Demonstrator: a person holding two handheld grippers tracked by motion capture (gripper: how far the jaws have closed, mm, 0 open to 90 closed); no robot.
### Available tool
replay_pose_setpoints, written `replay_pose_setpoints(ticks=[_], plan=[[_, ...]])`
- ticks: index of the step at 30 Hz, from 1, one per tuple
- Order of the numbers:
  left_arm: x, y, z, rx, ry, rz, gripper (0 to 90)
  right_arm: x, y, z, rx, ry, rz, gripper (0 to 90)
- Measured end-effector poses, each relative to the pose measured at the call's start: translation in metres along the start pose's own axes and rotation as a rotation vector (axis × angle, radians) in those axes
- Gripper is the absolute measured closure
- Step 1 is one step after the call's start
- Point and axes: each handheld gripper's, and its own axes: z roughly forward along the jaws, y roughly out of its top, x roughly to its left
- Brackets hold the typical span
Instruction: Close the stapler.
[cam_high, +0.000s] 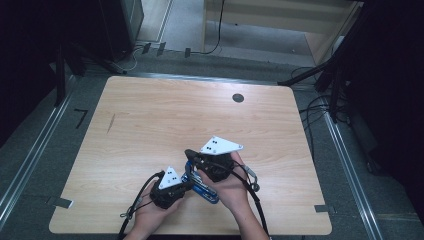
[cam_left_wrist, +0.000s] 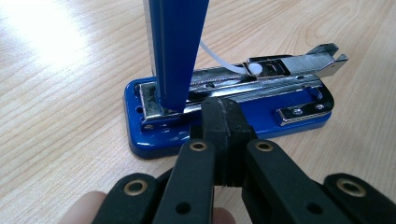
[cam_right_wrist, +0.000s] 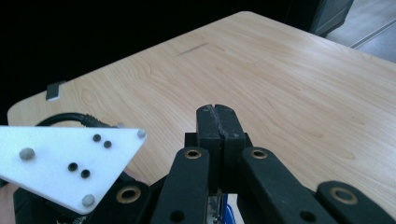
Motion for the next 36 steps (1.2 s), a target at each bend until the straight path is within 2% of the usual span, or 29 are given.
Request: replay_pose_setpoints(ticks=[4, 14, 25, 36], plan=[[0.000, 0.000, 0.000, 0.000, 0.000, 0.001, 90.0, 0.000, -0.003, -0.001, 0.004, 0.000, 0.002, 90.0], [0.001, 0.000, 0.000, 0.003, -0.015, -0.001, 90.0, -0.002, -0.019, -0.018, -0.003, -0.015, 0.011, 90.0], [-0.001, -0.001, 0.000, 0.019, -0.026, 0.022, 90.0, -0.007, -0.056, -0.042, 0.006, -0.056, 0.044, 90.0], [-0.001, -0.001, 0.000, 0.024, -0.023, 0.033, 90.0, -0.008, -0.092, -0.052, 0.017, -0.084, 0.072, 90.0]])
